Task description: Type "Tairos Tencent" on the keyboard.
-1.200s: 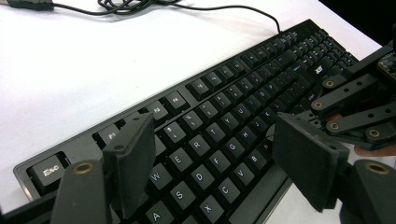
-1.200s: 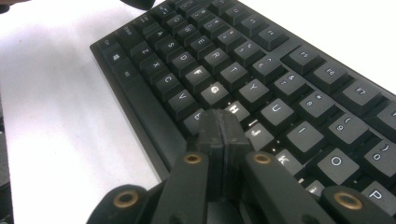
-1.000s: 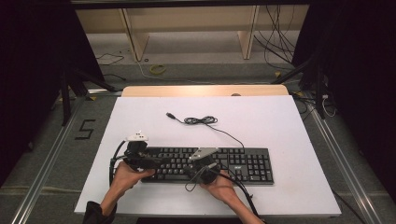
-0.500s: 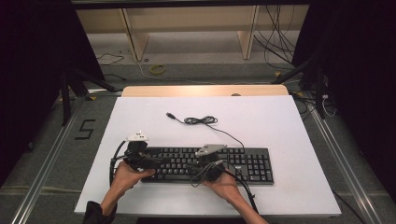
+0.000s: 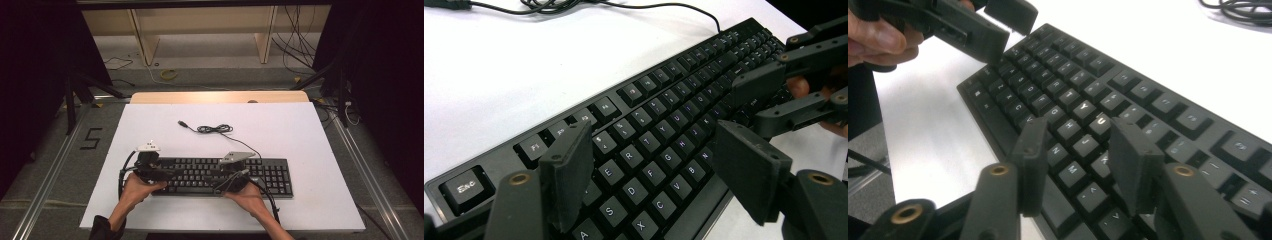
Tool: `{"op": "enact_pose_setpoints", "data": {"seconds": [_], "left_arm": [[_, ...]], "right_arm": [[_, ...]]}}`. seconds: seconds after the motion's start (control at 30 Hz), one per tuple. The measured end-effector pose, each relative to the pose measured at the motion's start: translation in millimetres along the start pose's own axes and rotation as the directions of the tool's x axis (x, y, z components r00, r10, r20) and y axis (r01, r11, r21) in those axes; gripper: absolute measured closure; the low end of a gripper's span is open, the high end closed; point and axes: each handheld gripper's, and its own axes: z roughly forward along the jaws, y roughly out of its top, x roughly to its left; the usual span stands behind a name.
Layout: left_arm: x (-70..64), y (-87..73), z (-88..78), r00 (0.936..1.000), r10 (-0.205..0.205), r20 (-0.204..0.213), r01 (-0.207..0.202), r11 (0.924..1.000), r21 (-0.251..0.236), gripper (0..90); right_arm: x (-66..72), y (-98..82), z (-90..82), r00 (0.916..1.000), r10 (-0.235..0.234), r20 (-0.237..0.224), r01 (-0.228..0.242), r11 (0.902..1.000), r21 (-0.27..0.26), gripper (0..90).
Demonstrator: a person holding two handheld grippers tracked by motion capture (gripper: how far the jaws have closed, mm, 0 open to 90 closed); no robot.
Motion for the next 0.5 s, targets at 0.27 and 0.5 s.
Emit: {"op": "enact_pose_setpoints", "data": {"seconds": [0.27, 0.5], "left_arm": [[-0.3, 0.5, 1.0, 1.0000, 0.006, 0.001, -0.006, 1.0000, 0.001, 31.8], [-0.7, 0.7, 3.0, 1.0000, 0.009, 0.004, -0.009, 0.9999, 0.009, 32.1]], "right_arm": [[-6.0, -1.7, -9.7, 0.9998, 0.010, 0.019, -0.010, 0.9998, -0.017, 47.4], [-8.2, -3.9, -17.0, 0.9995, 0.018, 0.027, -0.017, 0.9994, -0.030, 43.5]]}}
